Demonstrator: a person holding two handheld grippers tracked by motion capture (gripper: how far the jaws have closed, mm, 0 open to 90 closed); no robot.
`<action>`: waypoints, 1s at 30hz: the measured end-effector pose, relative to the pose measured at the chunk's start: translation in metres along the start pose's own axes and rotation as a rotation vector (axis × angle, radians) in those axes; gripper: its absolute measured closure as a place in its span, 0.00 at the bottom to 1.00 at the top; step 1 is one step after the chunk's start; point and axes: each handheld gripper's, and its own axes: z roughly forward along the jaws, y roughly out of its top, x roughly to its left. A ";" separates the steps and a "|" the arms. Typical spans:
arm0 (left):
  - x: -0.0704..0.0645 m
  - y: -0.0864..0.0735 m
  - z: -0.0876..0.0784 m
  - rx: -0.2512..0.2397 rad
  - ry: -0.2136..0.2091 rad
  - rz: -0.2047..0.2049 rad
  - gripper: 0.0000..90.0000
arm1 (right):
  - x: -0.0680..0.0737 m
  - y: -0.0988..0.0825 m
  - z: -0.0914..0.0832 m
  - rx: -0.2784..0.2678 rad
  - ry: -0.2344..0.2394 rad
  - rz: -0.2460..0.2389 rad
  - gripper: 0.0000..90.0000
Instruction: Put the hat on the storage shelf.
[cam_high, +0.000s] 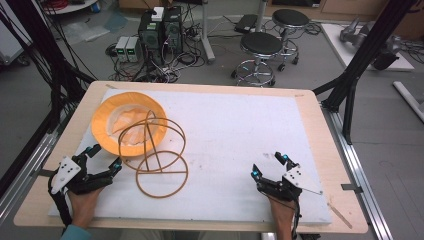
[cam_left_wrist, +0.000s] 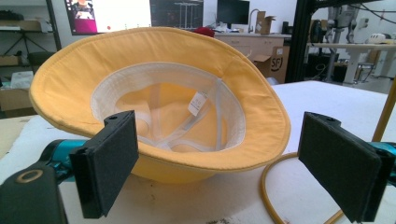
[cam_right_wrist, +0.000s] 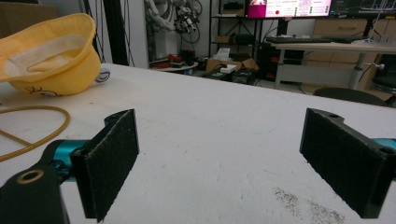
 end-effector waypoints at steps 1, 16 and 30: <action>-0.001 0.000 0.001 -0.004 0.003 -0.005 0.14 | 0.000 0.000 0.000 0.000 -0.001 -0.002 0.12; -0.001 0.000 0.001 -0.002 0.010 -0.003 0.14 | 0.000 0.000 0.000 -0.003 -0.002 -0.004 0.12; 0.000 0.000 0.000 -0.001 0.005 -0.007 0.14 | 0.002 0.000 0.000 0.001 -0.007 -0.015 0.12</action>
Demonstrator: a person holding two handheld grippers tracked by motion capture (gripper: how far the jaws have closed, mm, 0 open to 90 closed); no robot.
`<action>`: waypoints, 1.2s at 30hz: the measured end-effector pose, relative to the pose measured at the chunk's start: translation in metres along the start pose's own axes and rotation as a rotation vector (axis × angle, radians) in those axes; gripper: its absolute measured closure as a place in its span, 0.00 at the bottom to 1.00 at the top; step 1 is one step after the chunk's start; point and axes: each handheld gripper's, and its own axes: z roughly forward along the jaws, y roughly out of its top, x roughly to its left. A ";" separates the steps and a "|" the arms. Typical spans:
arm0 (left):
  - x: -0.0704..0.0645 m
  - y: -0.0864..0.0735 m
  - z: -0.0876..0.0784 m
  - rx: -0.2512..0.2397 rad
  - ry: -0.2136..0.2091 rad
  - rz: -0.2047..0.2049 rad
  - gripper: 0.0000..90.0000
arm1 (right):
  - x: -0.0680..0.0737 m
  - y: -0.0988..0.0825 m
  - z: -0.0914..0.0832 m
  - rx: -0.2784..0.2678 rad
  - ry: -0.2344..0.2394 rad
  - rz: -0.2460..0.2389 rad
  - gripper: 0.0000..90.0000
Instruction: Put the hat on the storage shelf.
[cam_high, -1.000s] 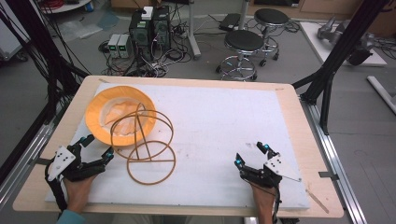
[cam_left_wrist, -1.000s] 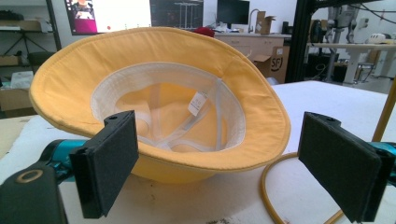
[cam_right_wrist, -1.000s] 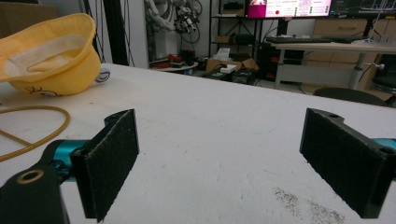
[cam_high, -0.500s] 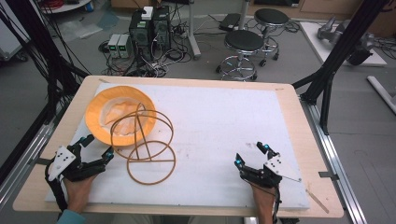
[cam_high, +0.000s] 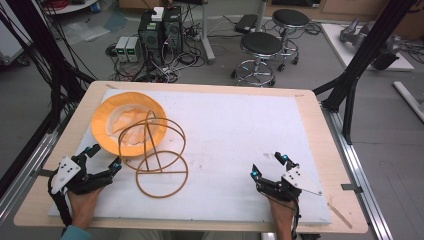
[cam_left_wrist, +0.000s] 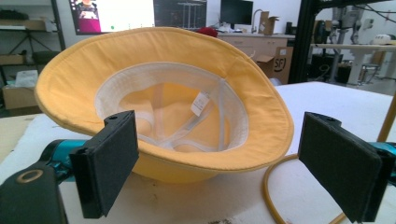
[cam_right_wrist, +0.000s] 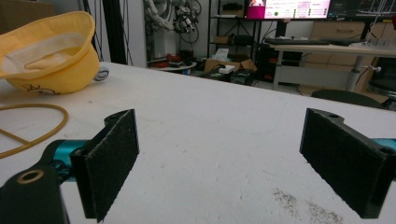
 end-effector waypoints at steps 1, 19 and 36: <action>0.000 0.000 0.000 0.001 0.001 0.000 0.14 | -0.001 0.000 0.000 -0.002 -0.001 -0.005 0.12; 0.020 0.033 -0.004 0.042 0.021 0.012 0.14 | 0.000 0.001 0.002 0.015 0.004 -0.010 0.12; 0.065 0.076 0.021 0.215 0.010 -0.015 0.13 | 0.002 0.001 0.003 0.022 0.001 -0.027 0.12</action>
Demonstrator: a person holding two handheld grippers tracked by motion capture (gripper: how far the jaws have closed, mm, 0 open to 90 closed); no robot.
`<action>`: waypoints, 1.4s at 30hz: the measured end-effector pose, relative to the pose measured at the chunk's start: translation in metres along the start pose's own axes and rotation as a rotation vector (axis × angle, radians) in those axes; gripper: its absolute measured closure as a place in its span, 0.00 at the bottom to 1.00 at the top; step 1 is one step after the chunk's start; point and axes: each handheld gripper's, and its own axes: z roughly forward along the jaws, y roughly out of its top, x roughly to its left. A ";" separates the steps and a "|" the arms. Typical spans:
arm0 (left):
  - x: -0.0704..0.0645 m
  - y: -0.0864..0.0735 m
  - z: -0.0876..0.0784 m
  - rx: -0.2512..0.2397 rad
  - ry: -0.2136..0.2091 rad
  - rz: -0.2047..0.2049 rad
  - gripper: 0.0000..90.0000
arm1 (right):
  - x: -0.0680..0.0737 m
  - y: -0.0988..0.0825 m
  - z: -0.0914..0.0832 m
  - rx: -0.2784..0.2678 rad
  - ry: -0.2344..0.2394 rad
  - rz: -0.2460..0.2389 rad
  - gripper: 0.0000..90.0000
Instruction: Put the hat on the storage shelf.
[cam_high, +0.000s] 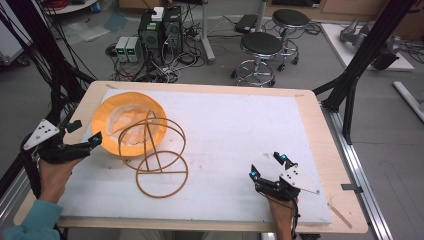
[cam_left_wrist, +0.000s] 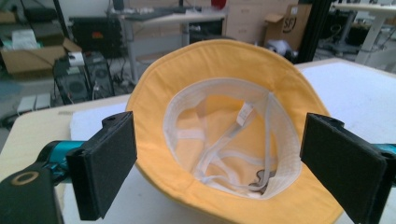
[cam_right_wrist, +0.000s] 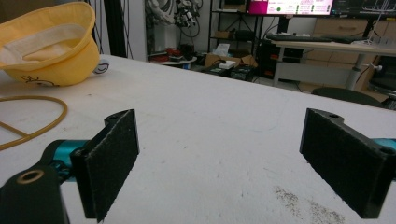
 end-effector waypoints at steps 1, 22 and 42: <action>0.006 0.003 0.003 0.024 -0.001 -0.013 0.13 | 0.000 0.000 0.000 0.000 0.000 0.000 0.12; 0.059 -0.001 0.043 0.332 -0.111 -0.179 0.17 | 0.002 0.001 0.001 0.016 -0.002 -0.020 0.12; 0.048 -0.006 0.050 0.446 -0.243 -0.207 0.49 | 0.003 0.001 0.001 0.014 -0.007 -0.030 0.12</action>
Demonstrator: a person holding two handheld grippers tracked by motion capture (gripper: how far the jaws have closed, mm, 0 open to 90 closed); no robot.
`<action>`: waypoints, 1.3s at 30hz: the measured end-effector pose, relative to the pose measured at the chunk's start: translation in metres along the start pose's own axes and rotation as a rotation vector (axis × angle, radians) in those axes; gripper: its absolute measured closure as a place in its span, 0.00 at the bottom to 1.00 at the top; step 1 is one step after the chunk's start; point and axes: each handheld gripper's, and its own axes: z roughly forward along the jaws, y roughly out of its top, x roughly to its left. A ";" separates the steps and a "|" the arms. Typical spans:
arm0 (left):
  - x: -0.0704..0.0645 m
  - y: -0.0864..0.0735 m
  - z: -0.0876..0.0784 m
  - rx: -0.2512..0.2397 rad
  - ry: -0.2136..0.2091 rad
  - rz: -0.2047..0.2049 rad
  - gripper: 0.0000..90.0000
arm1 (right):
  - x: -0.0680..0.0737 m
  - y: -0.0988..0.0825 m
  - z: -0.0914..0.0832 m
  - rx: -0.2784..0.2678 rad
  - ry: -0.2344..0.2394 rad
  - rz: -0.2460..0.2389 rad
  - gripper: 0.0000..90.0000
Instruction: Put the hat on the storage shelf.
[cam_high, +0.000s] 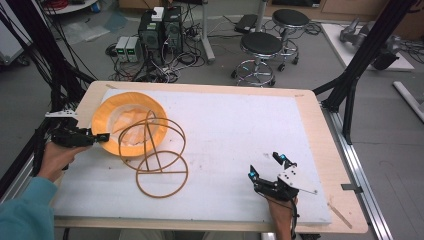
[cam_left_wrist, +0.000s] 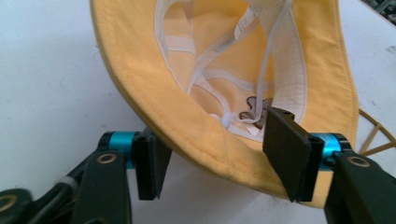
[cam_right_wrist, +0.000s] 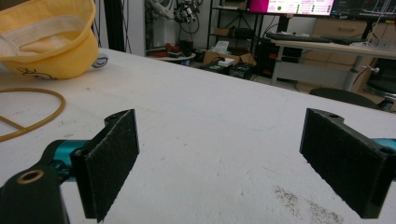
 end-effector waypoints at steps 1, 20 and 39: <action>0.000 0.000 -0.001 0.003 -0.005 -0.003 0.51 | 0.000 0.000 0.000 0.000 0.001 -0.001 0.12; -0.016 0.004 -0.008 -0.035 -0.047 -0.035 0.94 | 0.000 0.000 0.000 0.001 0.001 -0.008 0.12; -0.035 0.026 -0.038 -0.113 0.010 -0.008 0.94 | 0.001 0.000 0.000 0.007 0.000 -0.007 0.12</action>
